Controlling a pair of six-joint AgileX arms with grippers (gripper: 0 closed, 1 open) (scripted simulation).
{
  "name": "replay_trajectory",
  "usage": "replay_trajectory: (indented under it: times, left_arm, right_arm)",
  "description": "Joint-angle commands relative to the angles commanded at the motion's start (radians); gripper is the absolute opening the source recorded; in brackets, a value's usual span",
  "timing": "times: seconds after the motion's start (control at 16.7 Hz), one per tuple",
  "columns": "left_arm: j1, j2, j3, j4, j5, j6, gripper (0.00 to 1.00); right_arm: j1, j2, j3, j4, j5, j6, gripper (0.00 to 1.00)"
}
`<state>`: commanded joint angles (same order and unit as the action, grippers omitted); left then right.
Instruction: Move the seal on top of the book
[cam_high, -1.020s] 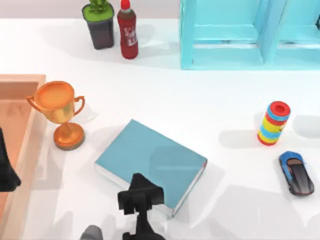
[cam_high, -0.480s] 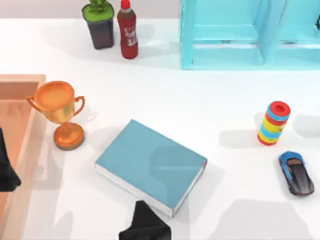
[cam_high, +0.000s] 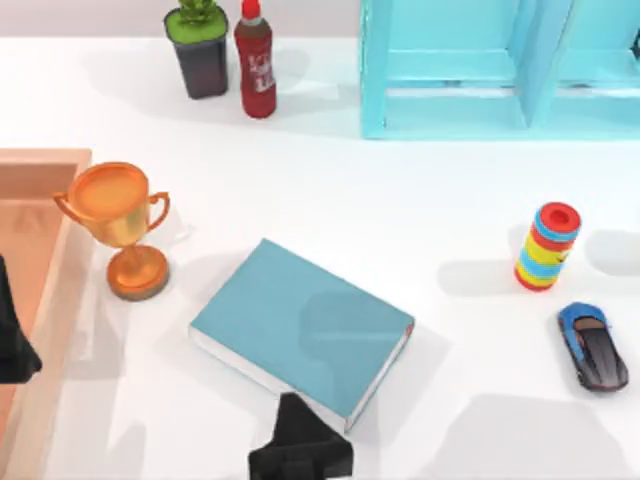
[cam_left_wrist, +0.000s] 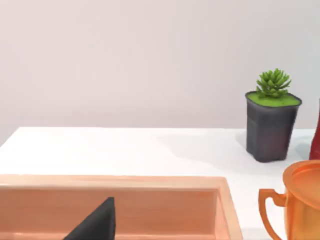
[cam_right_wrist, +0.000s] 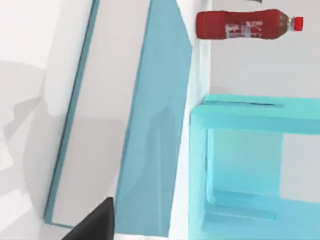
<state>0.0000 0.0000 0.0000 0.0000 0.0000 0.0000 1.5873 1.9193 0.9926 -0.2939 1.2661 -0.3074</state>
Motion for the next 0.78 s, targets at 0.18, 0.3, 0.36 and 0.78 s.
replay_trajectory:
  times: [0.18, 0.3, 0.36, 0.78]
  left_arm:
    - [0.000, 0.000, 0.000, 0.000, 0.000, 0.000, 1.00]
    - [0.000, 0.000, 0.000, 0.000, 0.000, 0.000, 1.00]
    - [0.000, 0.000, 0.000, 0.000, 0.000, 0.000, 1.00]
    - [0.000, 0.000, 0.000, 0.000, 0.000, 0.000, 1.00]
  right_arm:
    - [-0.098, -0.120, -0.064, 0.021, -0.086, 0.023, 1.00]
    - [-0.207, -0.250, -0.129, 0.041, -0.172, 0.047, 1.00]
    - [-0.272, -0.331, -0.168, 0.053, -0.223, 0.060, 1.00]
    - [-0.836, -1.064, -0.512, 0.156, -0.666, 0.171, 1.00]
